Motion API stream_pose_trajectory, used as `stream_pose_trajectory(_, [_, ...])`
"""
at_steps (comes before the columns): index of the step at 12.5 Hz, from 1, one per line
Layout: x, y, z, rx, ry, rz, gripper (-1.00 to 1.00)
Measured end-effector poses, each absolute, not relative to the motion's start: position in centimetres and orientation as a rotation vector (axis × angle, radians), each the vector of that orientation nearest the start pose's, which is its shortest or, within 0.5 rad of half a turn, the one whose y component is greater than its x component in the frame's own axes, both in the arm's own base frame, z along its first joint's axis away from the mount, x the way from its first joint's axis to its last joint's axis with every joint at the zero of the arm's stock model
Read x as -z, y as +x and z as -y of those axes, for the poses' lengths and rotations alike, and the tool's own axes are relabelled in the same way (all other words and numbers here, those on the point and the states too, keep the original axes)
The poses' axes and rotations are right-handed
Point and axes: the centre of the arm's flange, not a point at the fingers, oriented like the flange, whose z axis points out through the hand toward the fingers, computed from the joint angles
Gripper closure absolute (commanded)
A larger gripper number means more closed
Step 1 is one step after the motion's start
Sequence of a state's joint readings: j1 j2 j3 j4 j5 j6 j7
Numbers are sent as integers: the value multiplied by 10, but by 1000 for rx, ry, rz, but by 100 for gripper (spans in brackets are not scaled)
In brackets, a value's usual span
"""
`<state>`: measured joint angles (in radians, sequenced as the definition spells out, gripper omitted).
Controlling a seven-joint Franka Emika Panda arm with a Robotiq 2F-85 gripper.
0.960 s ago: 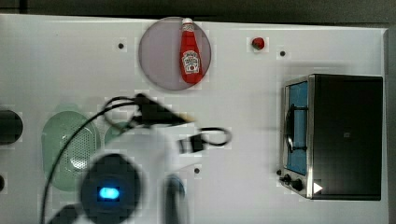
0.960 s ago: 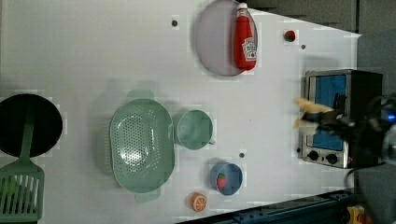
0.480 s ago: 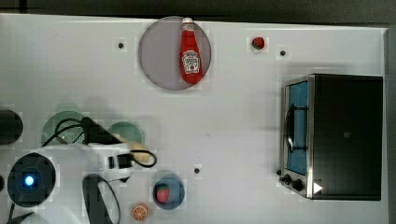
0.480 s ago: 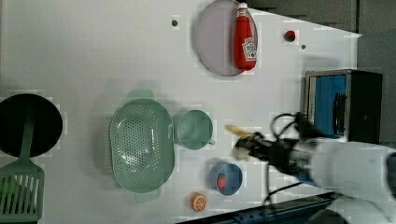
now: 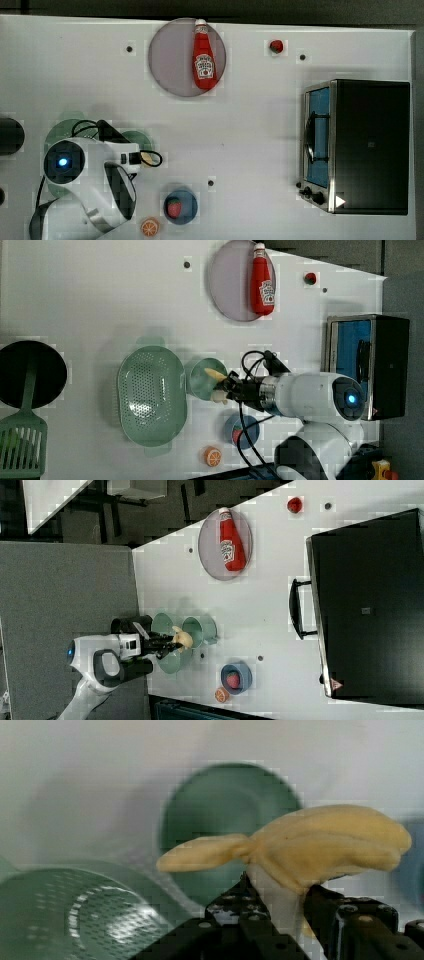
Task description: Pick Banana and place it in mug.
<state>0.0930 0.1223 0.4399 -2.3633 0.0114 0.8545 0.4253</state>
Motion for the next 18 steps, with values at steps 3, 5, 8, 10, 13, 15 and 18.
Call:
stream_pose_trajectory(3, [-260, 434, -236, -151, -2947, -1124, -29])
stream_pose_trajectory(5, [-252, 435, -228, -174, -2923, -1169, -76])
stream_pose_trajectory(8, [-249, 435, -224, -172, -2944, -1168, -100])
stream_pose_trajectory(10, [-256, 443, -216, -177, -2903, -1228, -100])
stream_pose_trajectory(13, [-302, 448, -196, -148, -2919, -1283, -100])
stream_pose_trajectory(15, [-356, 462, -170, -142, -2887, -1361, -100])
stream_pose_trajectory(18, [-466, 496, -104, -14, -2778, -1454, -100])
